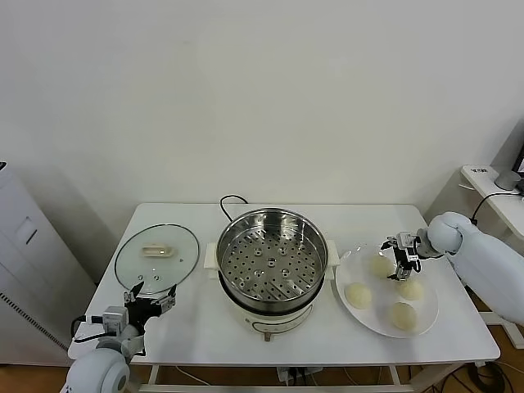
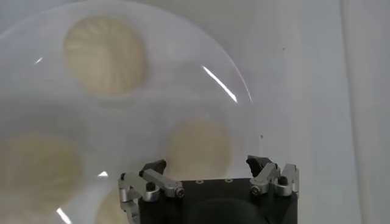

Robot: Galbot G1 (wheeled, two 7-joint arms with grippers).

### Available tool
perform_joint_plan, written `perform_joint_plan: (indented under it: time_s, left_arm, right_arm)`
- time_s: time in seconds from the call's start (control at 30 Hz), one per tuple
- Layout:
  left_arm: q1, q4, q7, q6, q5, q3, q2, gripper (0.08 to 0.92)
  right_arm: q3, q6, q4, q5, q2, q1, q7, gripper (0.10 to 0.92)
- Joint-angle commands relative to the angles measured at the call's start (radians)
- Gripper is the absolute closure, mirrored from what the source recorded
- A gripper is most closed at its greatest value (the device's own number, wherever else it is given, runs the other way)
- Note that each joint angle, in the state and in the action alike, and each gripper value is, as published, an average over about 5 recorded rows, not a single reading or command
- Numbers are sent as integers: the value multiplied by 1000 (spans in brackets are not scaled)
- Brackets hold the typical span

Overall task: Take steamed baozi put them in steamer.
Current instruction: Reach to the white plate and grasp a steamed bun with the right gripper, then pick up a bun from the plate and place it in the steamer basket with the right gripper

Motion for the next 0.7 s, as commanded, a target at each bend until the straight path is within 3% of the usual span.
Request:
perform_joint_plan:
  time_s: [0.03,0.4,0.7]
  left_arm:
    - [-9,-3,-1,1,0,6,1,177]
    - [-2,-22,-7,6,-1,4,5,177]
    - [3,-41,-16,12,-1,5,-4,177]
  right_arm:
    - [-5,12,-66,-22,55,9,-14,250]
    - [-29,0,-22,18,23,29,-59,471]
    - [-216,-37,157,177,-129,205,-91,499]
